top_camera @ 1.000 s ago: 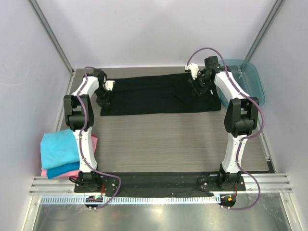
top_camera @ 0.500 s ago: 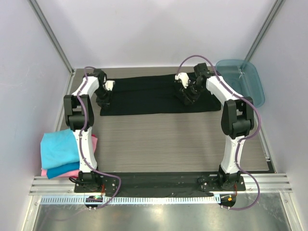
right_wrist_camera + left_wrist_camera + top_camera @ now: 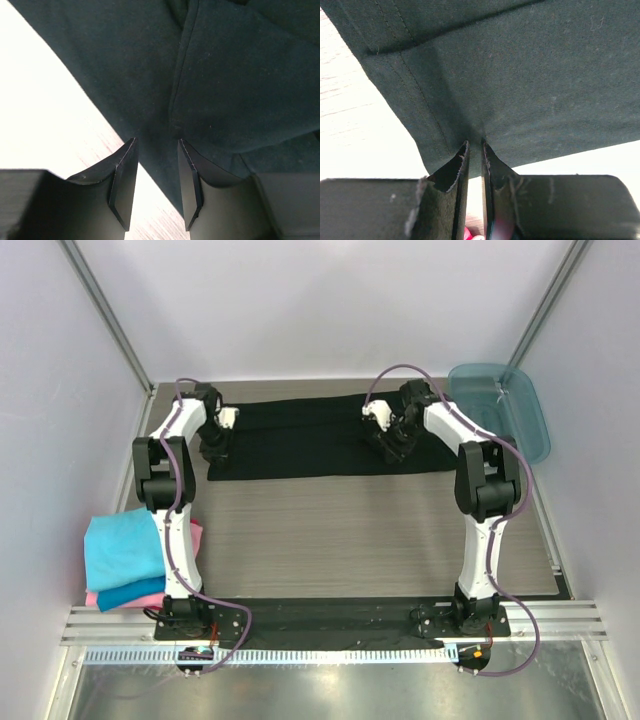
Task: Fold and stack the t-shirts
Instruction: Fold the tshirt
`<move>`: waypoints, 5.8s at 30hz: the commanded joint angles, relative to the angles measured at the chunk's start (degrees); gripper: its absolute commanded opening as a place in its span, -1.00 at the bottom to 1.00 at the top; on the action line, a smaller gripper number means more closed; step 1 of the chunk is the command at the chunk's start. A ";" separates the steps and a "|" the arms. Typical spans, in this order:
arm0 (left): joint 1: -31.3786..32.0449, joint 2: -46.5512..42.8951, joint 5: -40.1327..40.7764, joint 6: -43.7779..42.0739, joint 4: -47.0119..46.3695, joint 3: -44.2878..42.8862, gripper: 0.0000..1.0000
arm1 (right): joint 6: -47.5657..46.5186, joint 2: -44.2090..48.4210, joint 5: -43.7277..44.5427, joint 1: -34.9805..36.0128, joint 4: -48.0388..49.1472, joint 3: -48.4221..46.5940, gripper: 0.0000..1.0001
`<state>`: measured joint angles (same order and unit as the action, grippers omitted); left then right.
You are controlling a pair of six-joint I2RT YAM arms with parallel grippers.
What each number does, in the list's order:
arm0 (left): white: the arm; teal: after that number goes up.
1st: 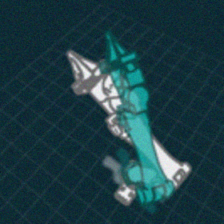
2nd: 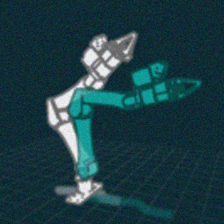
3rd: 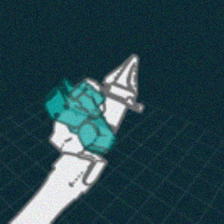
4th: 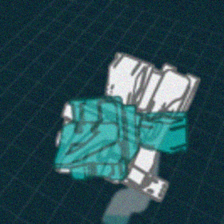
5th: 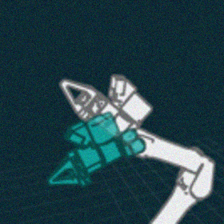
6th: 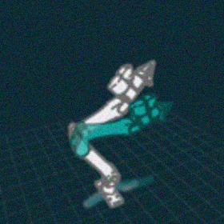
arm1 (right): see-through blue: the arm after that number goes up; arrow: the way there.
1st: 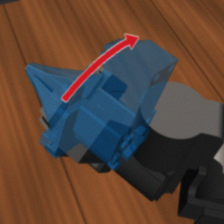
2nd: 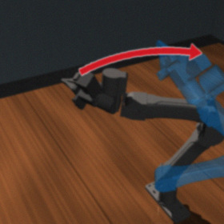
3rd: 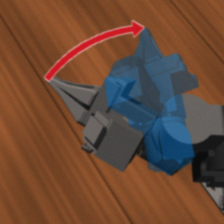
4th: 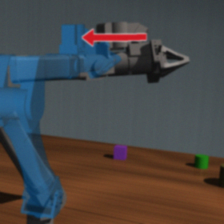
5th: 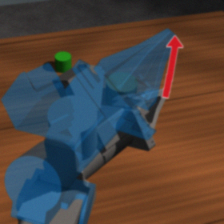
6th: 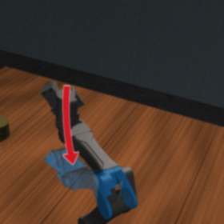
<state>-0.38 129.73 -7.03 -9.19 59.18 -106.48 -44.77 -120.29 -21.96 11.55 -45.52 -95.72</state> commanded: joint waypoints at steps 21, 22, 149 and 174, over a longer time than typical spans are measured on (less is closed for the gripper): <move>-0.14 -1.41 1.93 -0.30 0.41 0.39 -0.67 | 0.13 1.37 3.41 1.28 7.11 -0.96 -0.97; -0.06 -1.41 1.93 -0.21 0.33 0.39 -0.67 | 0.13 1.46 3.50 1.28 7.02 -1.04 -0.97; 2.32 -1.06 1.66 0.31 0.59 -0.31 -0.68 | -1.72 -1.43 18.09 4.36 19.33 -2.71 -0.18; 2.58 -1.06 3.51 -0.13 0.15 0.92 -0.67 | -0.40 -6.71 16.68 3.21 15.55 -6.40 -0.16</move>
<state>1.89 129.73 -4.08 -9.08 59.09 -106.26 -46.11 -126.10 -5.48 15.14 -30.28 -99.04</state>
